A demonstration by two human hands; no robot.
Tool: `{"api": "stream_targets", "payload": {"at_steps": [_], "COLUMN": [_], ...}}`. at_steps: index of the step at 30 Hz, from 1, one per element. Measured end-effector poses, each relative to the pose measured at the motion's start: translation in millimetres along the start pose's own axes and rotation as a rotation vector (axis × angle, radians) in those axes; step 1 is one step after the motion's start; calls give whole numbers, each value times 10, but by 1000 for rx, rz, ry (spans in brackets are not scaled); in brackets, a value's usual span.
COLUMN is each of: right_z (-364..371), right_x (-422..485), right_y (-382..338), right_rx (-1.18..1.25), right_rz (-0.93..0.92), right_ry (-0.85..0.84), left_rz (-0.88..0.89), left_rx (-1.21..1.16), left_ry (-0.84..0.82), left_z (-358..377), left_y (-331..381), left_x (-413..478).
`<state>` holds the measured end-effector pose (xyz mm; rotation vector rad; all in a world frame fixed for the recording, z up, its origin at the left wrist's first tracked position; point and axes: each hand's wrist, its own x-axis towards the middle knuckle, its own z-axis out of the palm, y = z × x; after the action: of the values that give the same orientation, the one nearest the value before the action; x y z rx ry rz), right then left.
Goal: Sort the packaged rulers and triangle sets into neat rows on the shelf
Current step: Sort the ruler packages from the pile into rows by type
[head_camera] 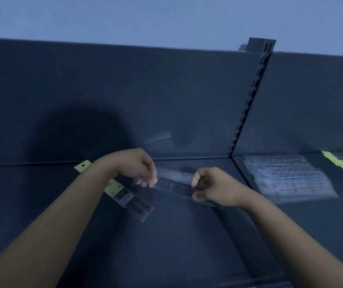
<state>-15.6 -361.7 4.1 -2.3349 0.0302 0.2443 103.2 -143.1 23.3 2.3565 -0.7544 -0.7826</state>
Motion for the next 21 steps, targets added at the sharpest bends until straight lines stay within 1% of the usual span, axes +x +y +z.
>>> {"api": "stream_targets", "payload": {"at_steps": [2,3,6,9,12,16,18,21], "right_z": [-217,-348,-753,-1153,-1510,-1877,-2011,-2083], "right_x": [-165,-250,-503,-755,-957,-1116,-1152,-1139], "right_y": [116,193,484,855,1319,1936,2162,2386], "right_rx": [83,85,75,61,41,-74,-78,-151], "right_rz": [-15,-21,-35,-53,-72,-84,-103,-158], "right_ry": [67,105,180,187,182,265,308,312], "left_rz": [64,91,132,116,102,56,10,-86], "left_rx": [-110,-163,-217,-221,-273,-346,-266,-56], "left_ry": [89,125,159,179,187,269,353,498], "left_z": [59,104,312,648,1088,1618,1803,1983], "left_y": [128,220,541,963,1399,1887,2054,2179], "left_x": [-26,-35,2,131,338,662,798,898]}}
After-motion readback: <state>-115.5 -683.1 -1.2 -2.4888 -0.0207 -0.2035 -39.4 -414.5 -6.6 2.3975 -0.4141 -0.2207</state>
